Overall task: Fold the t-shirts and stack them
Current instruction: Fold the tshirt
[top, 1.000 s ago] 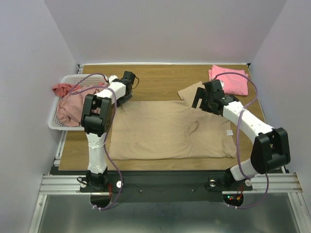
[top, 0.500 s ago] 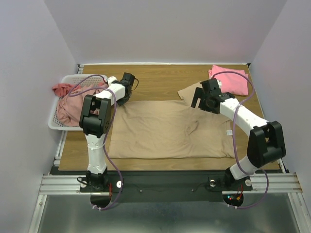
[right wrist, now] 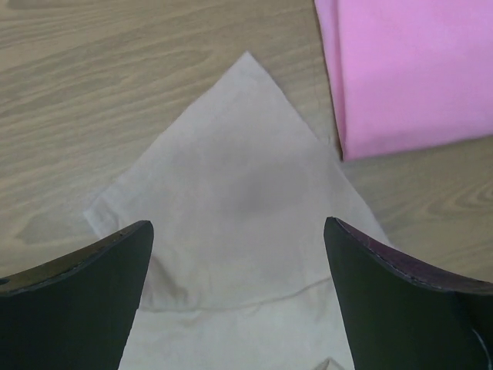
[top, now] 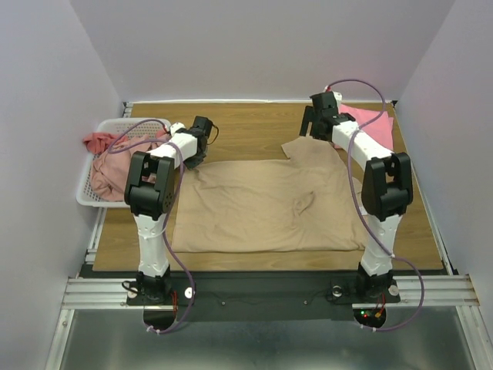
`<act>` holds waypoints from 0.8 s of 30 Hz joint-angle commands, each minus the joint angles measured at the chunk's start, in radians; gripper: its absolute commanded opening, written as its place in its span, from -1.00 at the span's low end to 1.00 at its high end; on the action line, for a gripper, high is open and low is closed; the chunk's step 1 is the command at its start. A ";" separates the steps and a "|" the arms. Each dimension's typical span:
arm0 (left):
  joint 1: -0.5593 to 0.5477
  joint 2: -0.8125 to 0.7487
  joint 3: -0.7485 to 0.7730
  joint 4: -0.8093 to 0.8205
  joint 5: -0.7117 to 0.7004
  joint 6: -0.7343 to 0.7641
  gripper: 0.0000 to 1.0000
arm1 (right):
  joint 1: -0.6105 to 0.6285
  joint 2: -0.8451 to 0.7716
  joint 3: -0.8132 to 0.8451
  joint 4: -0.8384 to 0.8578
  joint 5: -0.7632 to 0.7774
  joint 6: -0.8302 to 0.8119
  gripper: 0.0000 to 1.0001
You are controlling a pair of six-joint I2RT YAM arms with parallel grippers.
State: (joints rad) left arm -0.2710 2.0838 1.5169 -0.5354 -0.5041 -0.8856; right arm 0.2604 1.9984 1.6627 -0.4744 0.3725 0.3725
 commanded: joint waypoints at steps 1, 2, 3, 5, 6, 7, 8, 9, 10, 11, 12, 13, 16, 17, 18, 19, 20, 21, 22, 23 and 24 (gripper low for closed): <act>0.007 -0.037 -0.035 -0.034 0.062 0.036 -1.00 | -0.015 0.098 0.126 0.026 0.046 -0.086 0.94; 0.007 -0.037 -0.034 -0.038 0.065 0.037 -1.00 | -0.019 0.121 0.182 0.028 0.055 -0.110 0.91; 0.007 -0.037 -0.034 -0.037 0.065 0.037 -1.00 | -0.023 0.144 0.209 0.026 0.055 -0.110 0.89; 0.007 -0.042 -0.037 -0.043 0.064 0.039 -1.00 | -0.024 0.209 0.277 0.028 0.065 -0.142 0.83; 0.007 -0.044 -0.038 -0.043 0.062 0.040 -1.00 | -0.024 0.233 0.304 0.028 0.068 -0.153 0.83; 0.007 -0.048 -0.043 -0.044 0.062 0.042 -1.00 | -0.026 0.269 0.325 0.029 0.071 -0.170 0.80; 0.007 -0.050 -0.044 -0.044 0.062 0.045 -1.00 | -0.029 0.290 0.347 0.028 0.071 -0.176 0.80; 0.007 -0.051 -0.046 -0.044 0.065 0.046 -1.00 | -0.033 0.310 0.370 0.029 0.071 -0.179 0.78; 0.007 -0.053 -0.049 -0.044 0.067 0.047 -1.00 | -0.036 0.345 0.403 0.030 0.066 -0.184 0.72; 0.007 -0.054 -0.050 -0.043 0.067 0.048 -1.00 | -0.036 0.361 0.416 0.030 0.071 -0.187 0.71; 0.007 -0.056 -0.053 -0.043 0.068 0.048 -1.00 | -0.039 0.373 0.422 0.031 0.075 -0.188 0.68; 0.007 -0.059 -0.055 -0.043 0.068 0.050 -1.00 | -0.041 0.387 0.434 0.031 0.077 -0.190 0.65; 0.007 -0.071 -0.072 -0.025 0.076 0.054 -1.00 | -0.049 0.418 0.430 0.031 0.077 -0.187 0.58; 0.007 -0.074 -0.075 -0.018 0.081 0.056 -1.00 | -0.052 0.424 0.427 0.031 0.082 -0.184 0.57; 0.007 -0.074 -0.077 -0.017 0.081 0.057 -1.00 | -0.053 0.431 0.422 0.031 0.088 -0.181 0.56; 0.007 -0.076 -0.078 -0.017 0.082 0.060 -1.00 | -0.055 0.433 0.413 0.034 0.089 -0.176 0.51; 0.007 -0.076 -0.077 -0.017 0.081 0.060 -1.00 | -0.058 0.436 0.410 0.034 0.089 -0.175 0.48; 0.007 -0.076 -0.077 -0.018 0.081 0.060 -1.00 | -0.059 0.441 0.405 0.034 0.089 -0.170 0.47; 0.007 -0.077 -0.078 -0.020 0.079 0.060 -1.00 | -0.062 0.444 0.402 0.036 0.086 -0.169 0.43; 0.007 -0.077 -0.080 -0.018 0.081 0.060 -1.00 | -0.066 0.448 0.398 0.039 0.083 -0.168 0.39; 0.007 -0.077 -0.083 -0.018 0.078 0.060 -1.00 | -0.066 0.451 0.397 0.040 0.082 -0.168 0.35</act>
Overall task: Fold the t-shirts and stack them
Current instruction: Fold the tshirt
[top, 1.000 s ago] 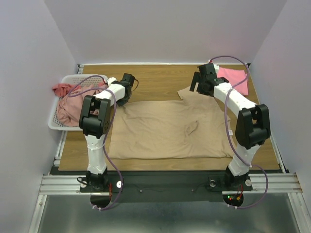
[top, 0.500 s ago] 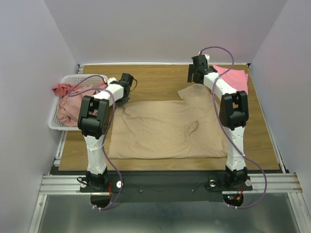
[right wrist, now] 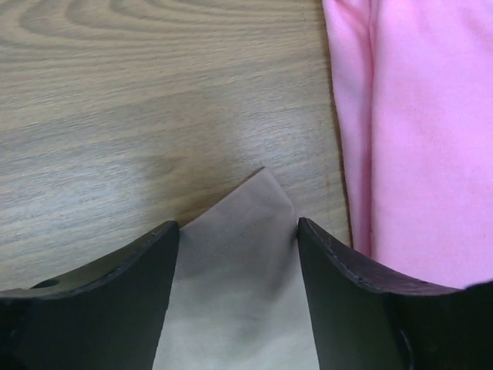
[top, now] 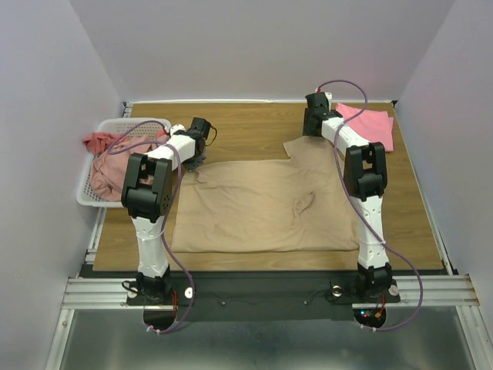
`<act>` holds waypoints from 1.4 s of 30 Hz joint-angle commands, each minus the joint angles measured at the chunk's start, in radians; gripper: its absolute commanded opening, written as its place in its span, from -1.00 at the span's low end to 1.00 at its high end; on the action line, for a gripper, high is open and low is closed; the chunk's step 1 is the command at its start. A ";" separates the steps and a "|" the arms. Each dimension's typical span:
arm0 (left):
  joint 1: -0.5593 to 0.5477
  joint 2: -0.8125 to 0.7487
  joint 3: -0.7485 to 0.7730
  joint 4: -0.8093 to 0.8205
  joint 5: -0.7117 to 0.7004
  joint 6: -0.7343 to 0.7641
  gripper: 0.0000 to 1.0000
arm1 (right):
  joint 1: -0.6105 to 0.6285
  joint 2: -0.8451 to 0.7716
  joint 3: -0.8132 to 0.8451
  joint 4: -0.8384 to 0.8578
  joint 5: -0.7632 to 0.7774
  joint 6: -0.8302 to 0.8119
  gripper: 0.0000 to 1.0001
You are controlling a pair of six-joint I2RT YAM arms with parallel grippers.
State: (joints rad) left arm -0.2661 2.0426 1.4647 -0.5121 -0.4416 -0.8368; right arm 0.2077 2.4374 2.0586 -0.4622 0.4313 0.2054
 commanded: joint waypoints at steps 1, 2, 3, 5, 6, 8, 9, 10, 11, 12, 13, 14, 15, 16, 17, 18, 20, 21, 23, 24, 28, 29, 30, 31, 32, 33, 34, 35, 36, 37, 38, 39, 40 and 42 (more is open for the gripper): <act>0.002 -0.039 -0.035 -0.042 0.017 0.011 -1.00 | -0.013 0.020 0.000 0.028 0.021 -0.003 0.34; 0.002 -0.041 -0.037 -0.040 0.015 0.013 -1.00 | -0.013 0.023 0.001 0.030 0.020 -0.003 0.34; 0.002 -0.041 -0.040 -0.040 0.014 0.015 -1.00 | -0.014 0.023 0.005 0.031 0.021 -0.004 0.34; 0.002 -0.045 -0.049 -0.039 0.014 0.015 -1.00 | -0.014 0.029 0.011 0.036 0.015 -0.001 0.35; 0.002 -0.047 -0.052 -0.037 0.014 0.015 -1.00 | -0.016 0.029 0.017 0.036 0.009 -0.001 0.35; 0.002 -0.050 -0.056 -0.036 0.015 0.015 -1.00 | -0.016 0.032 0.035 0.039 -0.021 0.000 0.36; 0.002 -0.050 -0.060 -0.034 0.014 0.015 -1.00 | -0.016 0.037 0.043 0.040 -0.025 0.002 0.37; 0.002 -0.051 -0.061 -0.032 0.012 0.015 -1.00 | -0.016 0.043 0.054 0.042 -0.026 0.002 0.39; 0.002 -0.052 -0.061 -0.032 0.014 0.015 -1.00 | -0.016 0.057 0.078 0.043 -0.028 -0.001 0.40; 0.002 -0.052 -0.061 -0.032 0.015 0.015 -1.00 | -0.016 0.064 0.087 0.043 -0.029 -0.003 0.40; 0.002 -0.052 -0.063 -0.031 0.017 0.016 -1.00 | -0.016 0.072 0.098 0.043 -0.028 -0.007 0.40; 0.001 -0.053 -0.063 -0.029 0.017 0.016 -1.00 | -0.016 0.078 0.112 0.043 -0.032 -0.011 0.37; 0.001 -0.053 -0.064 -0.029 0.018 0.016 -1.00 | -0.016 0.087 0.115 0.043 -0.034 -0.012 0.36; 0.001 -0.053 -0.064 -0.029 0.020 0.016 -1.00 | -0.016 0.089 0.112 0.043 -0.039 -0.011 0.29; 0.001 -0.053 -0.064 -0.028 0.020 0.016 -1.00 | -0.016 0.092 0.107 0.043 -0.048 -0.011 0.18; 0.001 -0.053 -0.064 -0.026 0.021 0.018 -1.00 | -0.016 0.094 0.098 0.043 -0.054 -0.012 0.09; 0.001 -0.052 -0.063 -0.025 0.021 0.019 -1.00 | -0.016 0.086 0.081 0.045 -0.051 -0.006 -0.18; 0.001 -0.050 -0.061 -0.026 0.023 0.021 -1.00 | -0.016 0.081 0.063 0.045 -0.046 -0.003 -0.26; 0.001 -0.050 -0.058 -0.026 0.024 0.021 -1.00 | -0.016 0.060 0.043 0.045 -0.039 0.006 -0.45; 0.001 -0.050 -0.058 -0.029 0.024 0.021 -1.00 | -0.016 0.051 0.031 0.045 -0.037 0.008 -0.50; 0.001 -0.058 -0.061 -0.034 0.023 0.018 -1.00 | -0.016 0.011 0.012 0.046 -0.009 0.012 -0.67; -0.001 -0.071 -0.070 -0.032 0.021 0.013 -1.00 | -0.016 -0.007 0.002 0.046 -0.003 0.011 -0.77; -0.001 -0.071 -0.070 -0.032 0.023 0.013 -1.00 | -0.016 -0.018 0.002 0.046 -0.006 0.011 -0.89; -0.001 -0.078 -0.073 -0.031 0.020 0.010 -1.00 | -0.016 -0.030 -0.005 0.046 -0.014 0.009 -0.99; -0.002 -0.090 -0.081 -0.029 0.020 0.010 -1.00 | -0.016 -0.046 -0.027 0.048 -0.020 0.008 -0.99; -0.005 -0.096 -0.086 -0.028 0.021 0.010 -1.00 | -0.016 -0.060 -0.041 0.053 -0.035 0.009 -0.99; -0.007 -0.102 -0.089 -0.023 0.021 0.010 -1.00 | -0.016 -0.101 -0.064 0.059 -0.042 0.014 -0.99; -0.012 -0.116 -0.093 -0.025 0.020 0.010 -1.00 | -0.016 -0.122 -0.087 0.065 -0.049 0.014 -0.99; -0.015 -0.122 -0.096 -0.023 0.020 0.010 -1.00 | -0.016 -0.152 -0.147 0.082 -0.066 0.018 -0.99; -0.018 -0.136 -0.101 -0.022 0.018 0.010 -1.00 | -0.017 -0.203 -0.178 0.092 -0.071 0.023 -0.99; -0.022 -0.143 -0.109 -0.020 0.018 0.010 -1.00 | -0.016 -0.237 -0.248 0.112 -0.080 0.025 -0.99; -0.024 -0.150 -0.113 -0.020 0.018 0.010 -1.00 | -0.017 -0.265 -0.282 0.125 -0.080 0.031 -0.99; -0.027 -0.163 -0.125 -0.016 0.018 0.008 -1.00 | -0.016 -0.325 -0.314 0.132 -0.081 0.037 -0.99; -0.035 -0.179 -0.141 -0.014 0.017 0.004 -1.00 | -0.016 -0.380 -0.380 0.151 -0.089 0.045 -0.99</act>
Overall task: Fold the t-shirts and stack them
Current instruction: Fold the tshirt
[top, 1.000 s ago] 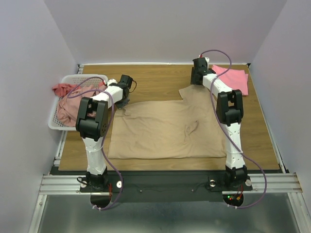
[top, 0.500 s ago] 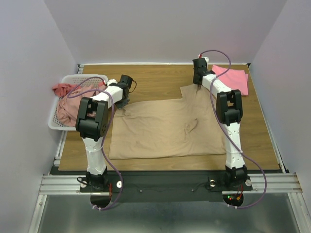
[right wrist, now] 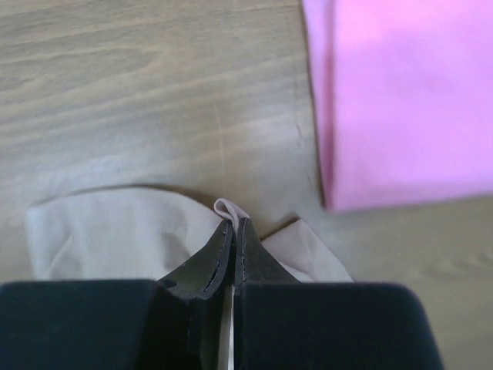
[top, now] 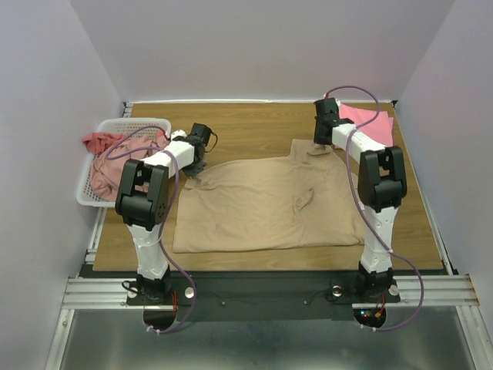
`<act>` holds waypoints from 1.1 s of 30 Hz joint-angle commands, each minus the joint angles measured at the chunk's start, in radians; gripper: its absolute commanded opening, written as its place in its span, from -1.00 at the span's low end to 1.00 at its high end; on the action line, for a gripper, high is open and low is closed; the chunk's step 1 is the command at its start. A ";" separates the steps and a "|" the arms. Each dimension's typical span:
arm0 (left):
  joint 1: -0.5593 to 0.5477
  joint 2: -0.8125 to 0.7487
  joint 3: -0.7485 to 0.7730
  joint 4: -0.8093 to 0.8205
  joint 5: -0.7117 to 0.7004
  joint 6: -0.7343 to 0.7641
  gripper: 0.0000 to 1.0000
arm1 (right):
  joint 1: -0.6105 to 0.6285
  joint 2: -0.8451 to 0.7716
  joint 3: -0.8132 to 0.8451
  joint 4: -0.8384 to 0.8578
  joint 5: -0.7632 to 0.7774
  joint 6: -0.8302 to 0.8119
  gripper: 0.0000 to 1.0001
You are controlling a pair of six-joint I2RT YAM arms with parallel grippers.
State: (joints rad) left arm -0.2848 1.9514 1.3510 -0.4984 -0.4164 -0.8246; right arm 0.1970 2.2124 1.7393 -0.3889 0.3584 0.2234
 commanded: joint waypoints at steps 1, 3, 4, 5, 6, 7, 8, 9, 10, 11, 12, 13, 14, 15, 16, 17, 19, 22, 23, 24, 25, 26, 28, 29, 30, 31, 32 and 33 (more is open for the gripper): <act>-0.017 -0.095 -0.036 -0.022 -0.007 -0.010 -1.00 | -0.005 -0.186 -0.119 0.084 -0.021 0.030 -0.99; -0.027 -0.123 -0.059 -0.014 -0.009 -0.013 -1.00 | -0.005 -0.269 -0.202 0.090 -0.018 0.048 -0.99; -0.030 -0.131 -0.067 -0.011 -0.007 -0.018 -1.00 | -0.005 -0.296 -0.233 0.090 -0.015 0.060 -0.99; -0.031 -0.147 -0.081 -0.009 -0.009 -0.022 -1.00 | -0.005 -0.351 -0.263 0.093 -0.012 0.094 -0.99; -0.034 -0.155 -0.087 -0.009 -0.005 -0.024 -1.00 | -0.005 -0.376 -0.297 0.093 -0.024 0.103 -0.99; -0.037 -0.173 -0.092 -0.003 -0.007 -0.027 -1.00 | -0.005 -0.399 -0.352 0.094 -0.032 0.125 -0.99; -0.037 -0.181 -0.105 -0.003 -0.010 -0.027 -1.00 | -0.005 -0.422 -0.380 0.096 -0.039 0.132 -0.99; -0.039 -0.190 -0.113 0.000 -0.007 -0.024 -1.00 | -0.005 -0.460 -0.400 0.096 -0.050 0.134 -0.99; -0.042 -0.201 -0.122 0.004 -0.009 -0.024 -1.00 | -0.005 -0.482 -0.418 0.096 -0.058 0.134 -0.99; -0.043 -0.222 -0.145 0.007 -0.019 -0.024 -1.00 | -0.005 -0.500 -0.454 0.096 -0.064 0.134 -0.99; -0.045 -0.235 -0.156 0.014 -0.024 -0.024 -1.00 | -0.005 -0.540 -0.472 0.096 -0.067 0.134 -0.99; -0.047 -0.256 -0.180 0.020 -0.027 -0.022 -1.00 | -0.005 -0.562 -0.490 0.096 -0.068 0.136 -0.99; -0.047 -0.265 -0.190 0.023 -0.022 -0.021 -1.00 | -0.005 -0.582 -0.523 0.096 -0.067 0.139 -0.99; -0.047 -0.275 -0.197 0.032 -0.018 -0.016 -1.00 | -0.005 -0.626 -0.541 0.096 -0.062 0.142 -0.99; -0.050 -0.281 -0.205 0.037 -0.019 -0.016 -1.00 | -0.004 -0.646 -0.556 0.096 -0.064 0.145 -0.99; -0.053 -0.296 -0.217 0.037 -0.019 -0.015 -1.00 | -0.005 -0.667 -0.572 0.096 -0.068 0.151 -0.99; -0.060 -0.316 -0.231 0.037 -0.025 -0.016 -1.00 | -0.005 -0.727 -0.619 0.096 -0.070 0.156 -0.99; -0.065 -0.345 -0.242 0.038 -0.036 -0.015 -1.00 | -0.005 -0.789 -0.682 0.094 -0.049 0.162 -0.99; -0.065 -0.351 -0.242 0.038 -0.041 -0.013 -1.00 | -0.005 -0.825 -0.696 0.094 -0.045 0.160 -0.99; -0.063 -0.355 -0.239 0.029 -0.050 -0.016 -1.00 | -0.005 -0.845 -0.707 0.091 -0.042 0.162 -0.99; -0.063 -0.359 -0.237 0.017 -0.053 -0.021 -1.00 | -0.005 -0.862 -0.731 0.090 -0.042 0.162 -0.99; -0.065 -0.365 -0.239 0.021 -0.051 -0.019 -1.00 | -0.005 -0.891 -0.739 0.085 -0.039 0.162 -0.99; -0.063 -0.358 -0.227 0.026 -0.048 -0.010 -1.00 | -0.005 -0.905 -0.745 0.082 -0.027 0.153 -0.99; -0.063 -0.347 -0.190 0.017 -0.064 -0.008 -1.00 | -0.005 -0.907 -0.738 0.076 -0.019 0.149 -0.99; -0.063 -0.332 -0.164 0.003 -0.076 -0.008 -1.00 | -0.005 -0.904 -0.732 0.074 0.003 0.146 -0.99; -0.063 -0.315 -0.135 -0.034 -0.090 -0.010 -1.00 | -0.005 -0.896 -0.722 0.071 0.010 0.143 -0.99; -0.063 -0.274 -0.077 -0.052 -0.116 -0.014 -1.00 | -0.005 -0.889 -0.701 0.068 0.026 0.139 -0.99; -0.062 -0.254 -0.050 -0.071 -0.122 -0.018 -1.00 | -0.005 -0.881 -0.689 0.067 0.033 0.136 -0.99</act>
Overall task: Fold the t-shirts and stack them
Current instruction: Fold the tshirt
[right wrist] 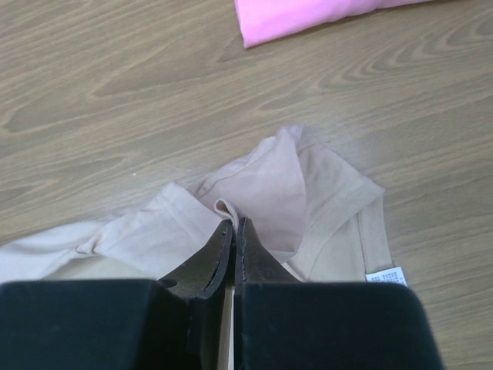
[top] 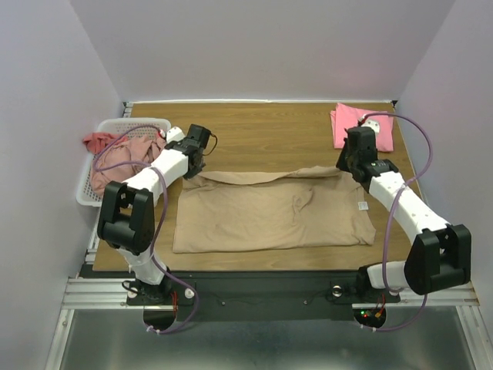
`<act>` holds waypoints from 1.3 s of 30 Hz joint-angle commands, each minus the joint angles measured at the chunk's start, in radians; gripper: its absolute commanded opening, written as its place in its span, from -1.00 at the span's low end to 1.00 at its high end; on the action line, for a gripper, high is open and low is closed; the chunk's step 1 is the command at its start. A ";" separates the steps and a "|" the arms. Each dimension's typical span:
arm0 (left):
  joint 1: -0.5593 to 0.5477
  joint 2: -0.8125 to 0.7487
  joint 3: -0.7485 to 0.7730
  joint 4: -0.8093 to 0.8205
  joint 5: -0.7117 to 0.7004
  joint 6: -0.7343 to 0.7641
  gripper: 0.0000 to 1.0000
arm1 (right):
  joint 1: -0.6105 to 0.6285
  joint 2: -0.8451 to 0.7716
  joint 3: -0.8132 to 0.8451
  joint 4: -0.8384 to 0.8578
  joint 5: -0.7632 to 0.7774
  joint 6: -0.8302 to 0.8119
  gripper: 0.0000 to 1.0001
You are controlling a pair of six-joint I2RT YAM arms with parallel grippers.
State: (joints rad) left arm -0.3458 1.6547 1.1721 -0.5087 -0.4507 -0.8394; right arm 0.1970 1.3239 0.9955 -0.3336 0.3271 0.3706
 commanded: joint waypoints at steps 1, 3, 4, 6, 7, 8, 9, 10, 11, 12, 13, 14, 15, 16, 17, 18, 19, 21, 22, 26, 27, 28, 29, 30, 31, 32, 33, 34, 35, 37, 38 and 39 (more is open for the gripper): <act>-0.001 0.078 0.165 -0.080 -0.092 -0.004 -1.00 | -0.005 0.032 0.071 0.007 0.072 -0.012 -0.99; 0.005 0.103 0.185 -0.090 -0.091 -0.007 -1.00 | -0.005 0.055 0.107 -0.002 0.087 -0.012 -0.99; 0.011 0.120 0.190 -0.091 -0.094 -0.010 -1.00 | -0.005 0.057 0.121 -0.005 0.090 -0.012 -0.99; 0.022 0.131 0.190 -0.099 -0.098 -0.021 -1.00 | -0.007 0.060 0.132 -0.008 0.092 -0.018 -0.99; 0.027 0.132 0.190 -0.102 -0.101 -0.024 -1.00 | -0.007 0.057 0.132 -0.010 0.092 -0.021 -0.99; 0.030 0.128 0.179 -0.099 -0.102 -0.027 -1.00 | -0.005 0.055 0.132 -0.012 0.093 -0.022 -0.99; 0.037 0.125 0.175 -0.099 -0.111 -0.029 -1.00 | -0.005 0.052 0.130 -0.013 0.096 -0.024 -0.99; 0.039 0.117 0.172 -0.099 -0.117 -0.029 -1.00 | -0.005 0.048 0.129 -0.016 0.096 -0.027 -0.99; 0.044 0.116 0.170 -0.103 -0.118 -0.029 -1.00 | -0.005 0.044 0.126 -0.021 0.098 -0.027 -0.99; 0.045 0.111 0.167 -0.103 -0.117 -0.029 -1.00 | -0.005 0.038 0.121 -0.024 0.092 -0.025 -0.99; 0.045 0.102 0.163 -0.099 -0.115 -0.029 -1.00 | -0.005 0.032 0.109 -0.025 0.090 -0.019 -0.99; 0.045 0.096 0.144 -0.094 -0.109 -0.027 -1.00 | -0.005 0.023 0.101 -0.028 0.089 -0.016 -0.99; 0.045 0.087 0.129 -0.087 -0.092 -0.024 -1.00 | -0.005 0.006 0.091 -0.033 0.087 -0.015 -0.99; 0.045 0.077 0.112 -0.079 -0.086 -0.026 -1.00 | -0.005 -0.003 0.081 -0.038 0.090 -0.012 -0.99; 0.045 0.054 0.072 -0.064 -0.080 -0.026 -1.00 | -0.005 -0.012 0.065 -0.041 0.092 -0.007 -0.99; 0.045 0.042 0.051 -0.057 -0.071 -0.032 -1.00 | -0.007 -0.032 0.055 -0.045 0.095 -0.006 -0.99; 0.045 0.028 0.029 -0.039 -0.068 -0.033 -1.00 | -0.005 -0.041 0.048 -0.050 0.095 -0.004 -0.99; 0.045 -0.012 -0.033 -0.021 -0.051 -0.036 -1.00 | -0.005 -0.060 0.020 -0.056 0.093 0.002 -0.99; 0.045 -0.025 -0.052 -0.005 -0.043 -0.038 -1.00 | -0.005 -0.078 0.011 -0.058 0.093 0.005 -0.99; 0.045 -0.070 -0.120 0.025 -0.017 -0.038 -1.00 | -0.005 -0.129 -0.043 -0.070 0.078 0.033 -0.99; 0.045 -0.075 -0.138 0.029 -0.017 -0.038 -1.00 | -0.005 -0.138 -0.055 -0.077 0.073 0.037 -0.99; 0.045 -0.081 -0.147 0.033 -0.016 -0.041 -1.00 | -0.005 -0.159 -0.073 -0.079 0.066 0.047 -0.99; 0.045 -0.084 -0.155 0.036 -0.013 -0.041 -1.00 | -0.005 -0.167 -0.083 -0.085 0.061 0.051 -0.99; 0.045 -0.085 -0.172 0.041 -0.010 -0.041 -1.00 | -0.005 -0.176 -0.096 -0.097 0.056 0.054 -0.99; 0.045 -0.091 -0.178 0.047 -0.008 -0.043 -1.00 | -0.005 -0.189 -0.104 -0.107 0.055 0.066 -0.99; 0.045 -0.092 -0.186 0.048 -0.003 -0.041 -1.00 | -0.005 -0.209 -0.110 -0.125 0.056 0.071 -0.99; 0.044 -0.092 -0.190 0.050 0.000 -0.040 -1.00 | -0.005 -0.222 -0.115 -0.134 0.061 0.074 -0.99; 0.044 -0.093 -0.192 0.053 0.003 -0.038 -1.00 | -0.005 -0.232 -0.118 -0.146 0.067 0.080 -0.99; 0.044 -0.095 -0.193 0.055 0.006 -0.036 -1.00 | -0.005 -0.241 -0.120 -0.160 0.073 0.085 -0.99; 0.041 -0.098 -0.192 0.055 0.014 -0.030 -1.00 | -0.005 -0.272 -0.117 -0.192 0.095 0.087 -0.99; 0.039 -0.105 -0.192 0.053 0.014 -0.032 -1.00 | -0.005 -0.281 -0.113 -0.203 0.098 0.088 -0.99; 0.037 -0.111 -0.196 0.052 0.017 -0.036 -1.00 | -0.005 -0.288 -0.115 -0.218 0.099 0.090 -0.99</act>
State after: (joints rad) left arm -0.3038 1.6047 0.9871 -0.4557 -0.4217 -0.8726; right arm 0.1967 1.0847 0.8684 -0.5079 0.3862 0.4400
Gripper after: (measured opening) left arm 0.102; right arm 0.037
